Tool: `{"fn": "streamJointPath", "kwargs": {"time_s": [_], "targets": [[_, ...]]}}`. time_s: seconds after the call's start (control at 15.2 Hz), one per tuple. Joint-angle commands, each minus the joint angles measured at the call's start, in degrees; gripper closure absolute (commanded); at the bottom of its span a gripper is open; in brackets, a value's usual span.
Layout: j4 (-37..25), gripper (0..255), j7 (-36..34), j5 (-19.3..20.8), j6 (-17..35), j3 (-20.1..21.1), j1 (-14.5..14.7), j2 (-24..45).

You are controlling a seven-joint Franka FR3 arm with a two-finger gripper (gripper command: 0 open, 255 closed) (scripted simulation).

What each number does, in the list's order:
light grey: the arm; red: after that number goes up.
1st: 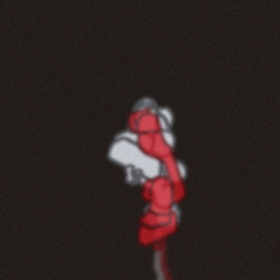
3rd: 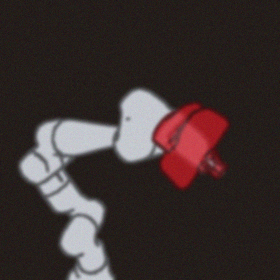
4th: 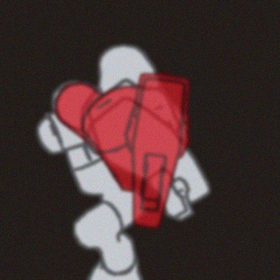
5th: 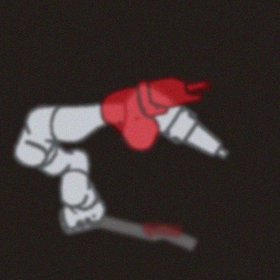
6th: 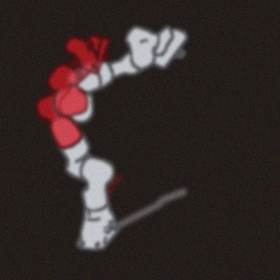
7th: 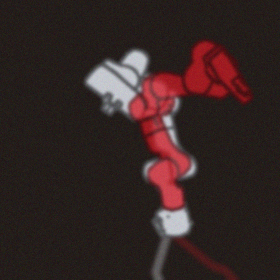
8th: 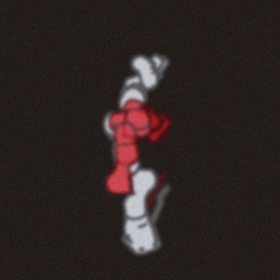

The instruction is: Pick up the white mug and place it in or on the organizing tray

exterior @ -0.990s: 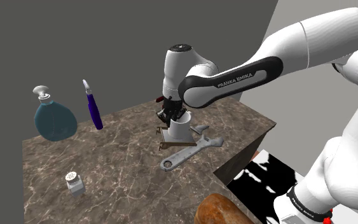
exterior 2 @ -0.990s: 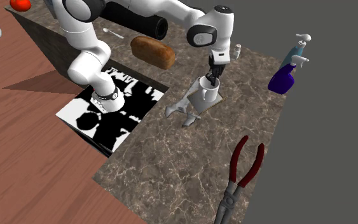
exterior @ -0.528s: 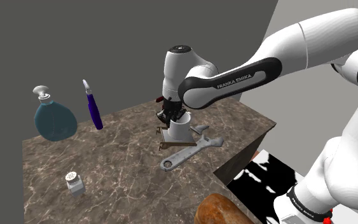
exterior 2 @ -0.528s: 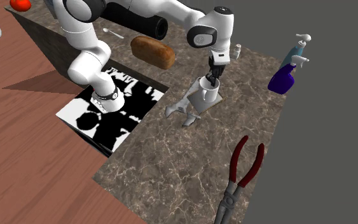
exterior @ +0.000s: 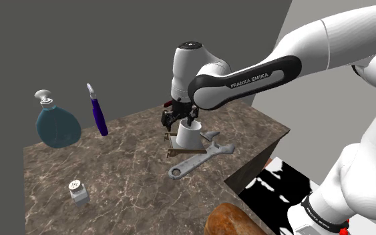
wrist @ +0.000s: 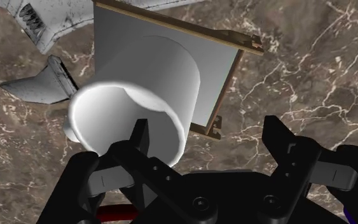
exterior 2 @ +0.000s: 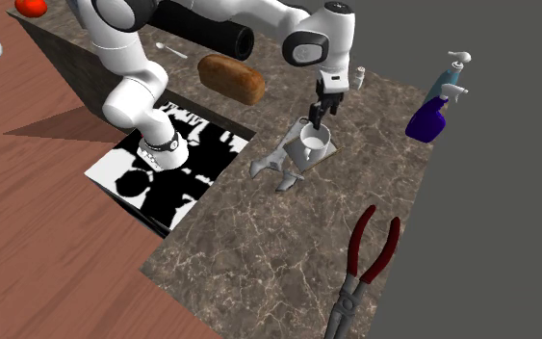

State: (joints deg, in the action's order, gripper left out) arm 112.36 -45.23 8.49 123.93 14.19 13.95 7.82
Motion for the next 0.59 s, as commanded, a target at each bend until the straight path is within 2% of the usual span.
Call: {"fn": "streamJointPath", "kwargs": {"time_s": [0.0,0.07,0.53], "targets": [[-1.7,0,0.4,-0.6,-3.0,0.2,0.1,-1.3],[-2.5,0,0.5,-0.9,-4.3,0.3,0.1,-1.9],[-2.5,0,0.5,-0.9,-4.3,0.3,0.1,-1.9]]}}
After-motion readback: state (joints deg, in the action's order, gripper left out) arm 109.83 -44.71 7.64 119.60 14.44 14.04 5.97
